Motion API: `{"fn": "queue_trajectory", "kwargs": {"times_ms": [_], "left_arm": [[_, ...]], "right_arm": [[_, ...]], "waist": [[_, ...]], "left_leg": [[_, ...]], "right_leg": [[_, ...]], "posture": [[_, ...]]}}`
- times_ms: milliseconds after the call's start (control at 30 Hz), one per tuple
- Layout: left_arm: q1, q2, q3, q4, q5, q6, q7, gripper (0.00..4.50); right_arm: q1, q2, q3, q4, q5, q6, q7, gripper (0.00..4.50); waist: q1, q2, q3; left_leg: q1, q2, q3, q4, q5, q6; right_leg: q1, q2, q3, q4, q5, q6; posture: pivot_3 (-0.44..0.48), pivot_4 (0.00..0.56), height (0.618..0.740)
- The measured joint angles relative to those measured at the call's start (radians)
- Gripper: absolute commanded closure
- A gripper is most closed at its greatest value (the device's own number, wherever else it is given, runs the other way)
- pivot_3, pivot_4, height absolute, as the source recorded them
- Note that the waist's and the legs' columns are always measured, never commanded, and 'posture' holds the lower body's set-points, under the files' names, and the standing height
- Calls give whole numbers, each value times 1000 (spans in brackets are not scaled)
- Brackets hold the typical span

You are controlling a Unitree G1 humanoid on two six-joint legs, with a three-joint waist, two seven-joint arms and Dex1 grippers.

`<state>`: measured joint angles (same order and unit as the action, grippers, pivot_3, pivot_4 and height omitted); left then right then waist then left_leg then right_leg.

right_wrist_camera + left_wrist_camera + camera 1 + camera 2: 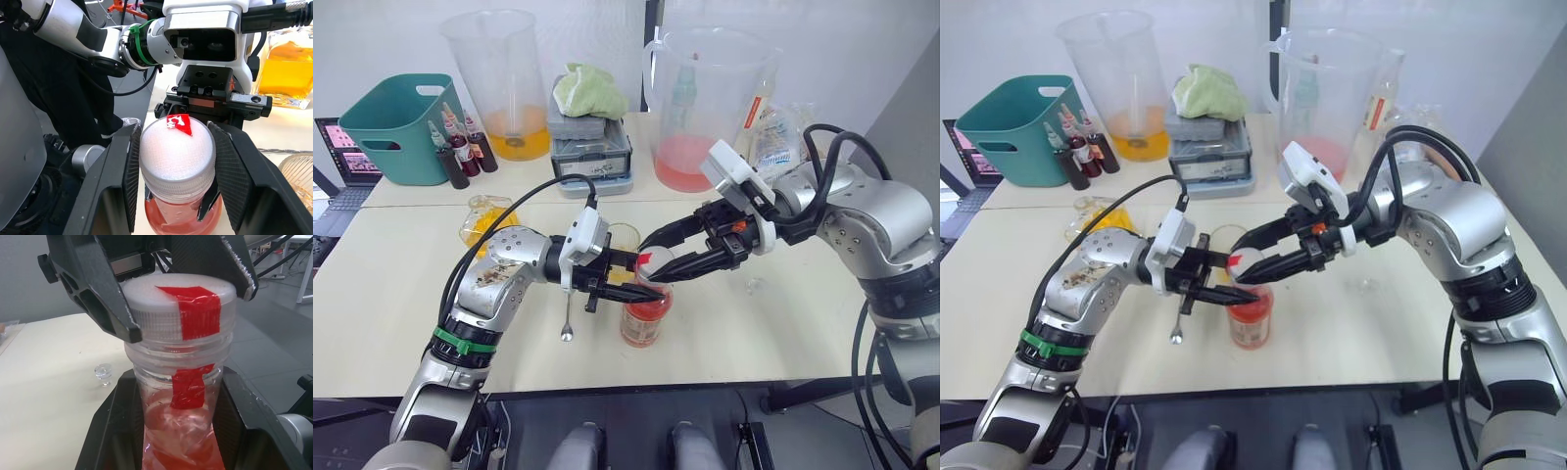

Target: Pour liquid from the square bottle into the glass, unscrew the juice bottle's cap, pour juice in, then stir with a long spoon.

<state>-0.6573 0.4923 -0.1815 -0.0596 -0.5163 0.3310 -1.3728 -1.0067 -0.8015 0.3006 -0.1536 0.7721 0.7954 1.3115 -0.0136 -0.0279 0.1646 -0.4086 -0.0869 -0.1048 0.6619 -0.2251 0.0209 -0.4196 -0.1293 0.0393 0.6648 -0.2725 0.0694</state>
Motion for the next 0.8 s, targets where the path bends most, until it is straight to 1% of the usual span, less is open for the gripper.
{"fn": "queue_trajectory", "kwargs": {"times_ms": [333,667,800], "left_arm": [[-4,0,4,10,0,0,-14,3045],[-5,2,12,10,-1,-3,-20,3045],[-14,2,26,4,-6,-6,-26,3045]], "right_arm": [[1,26,-45,-33,-1,89,-21,2838],[-14,36,-50,-34,-2,113,-25,2838],[-32,49,-72,-40,10,136,-46,2838]], "waist": [[0,0,0],[0,0,0],[0,0,0]], "left_leg": [[-3,0,0,0,0,0],[-5,0,0,0,0,0],[-5,0,0,0,0,-1]], "right_leg": [[-3,0,0,0,0,0],[-4,0,0,0,0,0],[-4,0,0,0,0,0]], "posture": [[0,150,740],[0,150,740],[0,150,740]]}}
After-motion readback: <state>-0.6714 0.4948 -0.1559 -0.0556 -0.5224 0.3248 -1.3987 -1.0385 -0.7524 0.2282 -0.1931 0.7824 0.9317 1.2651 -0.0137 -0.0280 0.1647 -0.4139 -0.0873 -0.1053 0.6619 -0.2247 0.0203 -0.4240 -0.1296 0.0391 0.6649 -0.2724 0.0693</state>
